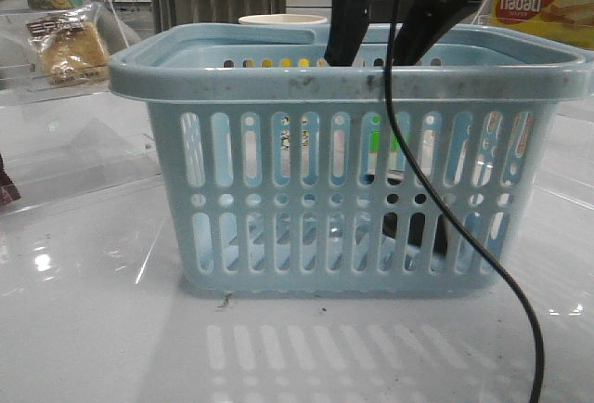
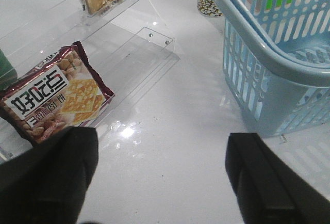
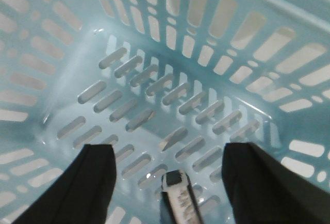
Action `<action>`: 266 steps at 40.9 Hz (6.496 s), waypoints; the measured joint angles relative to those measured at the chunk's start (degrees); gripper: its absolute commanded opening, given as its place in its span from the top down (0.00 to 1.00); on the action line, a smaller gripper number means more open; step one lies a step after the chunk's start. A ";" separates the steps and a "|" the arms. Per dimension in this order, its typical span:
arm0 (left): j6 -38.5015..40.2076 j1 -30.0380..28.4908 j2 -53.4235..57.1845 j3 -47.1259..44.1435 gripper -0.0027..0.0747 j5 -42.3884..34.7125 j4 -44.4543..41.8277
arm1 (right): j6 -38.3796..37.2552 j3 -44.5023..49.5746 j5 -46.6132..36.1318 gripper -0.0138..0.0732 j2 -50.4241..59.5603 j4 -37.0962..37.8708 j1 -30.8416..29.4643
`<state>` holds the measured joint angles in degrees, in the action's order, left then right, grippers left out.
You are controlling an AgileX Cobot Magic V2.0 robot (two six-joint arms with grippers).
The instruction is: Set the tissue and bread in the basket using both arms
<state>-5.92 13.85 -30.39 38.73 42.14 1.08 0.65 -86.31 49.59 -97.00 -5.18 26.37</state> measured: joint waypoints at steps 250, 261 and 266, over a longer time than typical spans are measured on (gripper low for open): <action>-6.09 24.62 2.80 8.74 0.38 10.88 3.94 | 3.47 26.01 0.22 0.22 38.34 4.68 2.01; -3.71 24.62 4.59 6.45 0.38 11.02 1.90 | 2.59 33.92 -2.05 0.22 43.88 4.68 2.01; -3.48 24.62 4.59 6.31 0.38 11.02 1.68 | 1.31 39.49 -3.50 0.22 49.80 4.68 2.01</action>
<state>-9.39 38.47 -25.81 45.04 53.16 2.75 1.95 -46.82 46.10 -47.20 -0.50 28.38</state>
